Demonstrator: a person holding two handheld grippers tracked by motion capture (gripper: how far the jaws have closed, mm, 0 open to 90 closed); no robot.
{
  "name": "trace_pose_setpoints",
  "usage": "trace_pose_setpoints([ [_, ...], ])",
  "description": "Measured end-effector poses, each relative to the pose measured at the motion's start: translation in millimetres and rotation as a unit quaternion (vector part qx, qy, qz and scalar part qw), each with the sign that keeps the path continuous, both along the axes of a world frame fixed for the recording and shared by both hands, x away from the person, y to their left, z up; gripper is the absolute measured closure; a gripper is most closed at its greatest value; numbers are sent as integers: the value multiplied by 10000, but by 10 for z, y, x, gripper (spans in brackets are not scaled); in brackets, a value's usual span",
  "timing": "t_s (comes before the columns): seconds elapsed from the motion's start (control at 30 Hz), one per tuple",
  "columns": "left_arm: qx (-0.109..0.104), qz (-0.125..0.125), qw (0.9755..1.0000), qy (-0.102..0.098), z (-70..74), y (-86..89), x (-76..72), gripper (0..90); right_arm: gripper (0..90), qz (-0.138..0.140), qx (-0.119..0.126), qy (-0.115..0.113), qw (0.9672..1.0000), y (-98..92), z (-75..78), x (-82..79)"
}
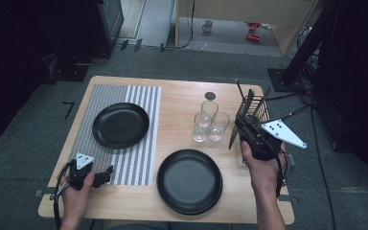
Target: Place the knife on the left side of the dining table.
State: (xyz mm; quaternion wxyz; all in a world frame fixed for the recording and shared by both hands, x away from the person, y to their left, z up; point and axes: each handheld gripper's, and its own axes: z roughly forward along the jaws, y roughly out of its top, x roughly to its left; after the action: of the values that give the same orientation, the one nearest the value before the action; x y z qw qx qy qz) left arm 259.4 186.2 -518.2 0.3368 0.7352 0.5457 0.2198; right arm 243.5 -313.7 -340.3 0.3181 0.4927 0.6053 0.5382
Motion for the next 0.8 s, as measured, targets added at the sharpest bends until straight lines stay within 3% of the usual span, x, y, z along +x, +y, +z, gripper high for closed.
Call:
trace_pose_setpoints([
  [0.1, -93, 24, 10000, -1, 2, 14, 2, 98, 839, 56, 8, 14, 10000, 43, -24, 12],
  [0.37, -71, 27, 10000, -37, 28, -4, -6, 98, 839, 250, 70, 61, 9996, 164, -135, 33],
  [0.5, 97, 95, 9998, -161, 82, -67, -18, 98, 839, 334, 92, 48, 9994, 209, -178, 30],
  [0.63, -328, 124, 9987, -362, 205, -114, -40, 98, 839, 454, 105, 66, 9989, 256, -216, 29],
  [0.8, -581, 4, 9971, -492, 338, -193, -49, 97, 839, 592, 129, 12, 9982, 292, -229, 25],
])
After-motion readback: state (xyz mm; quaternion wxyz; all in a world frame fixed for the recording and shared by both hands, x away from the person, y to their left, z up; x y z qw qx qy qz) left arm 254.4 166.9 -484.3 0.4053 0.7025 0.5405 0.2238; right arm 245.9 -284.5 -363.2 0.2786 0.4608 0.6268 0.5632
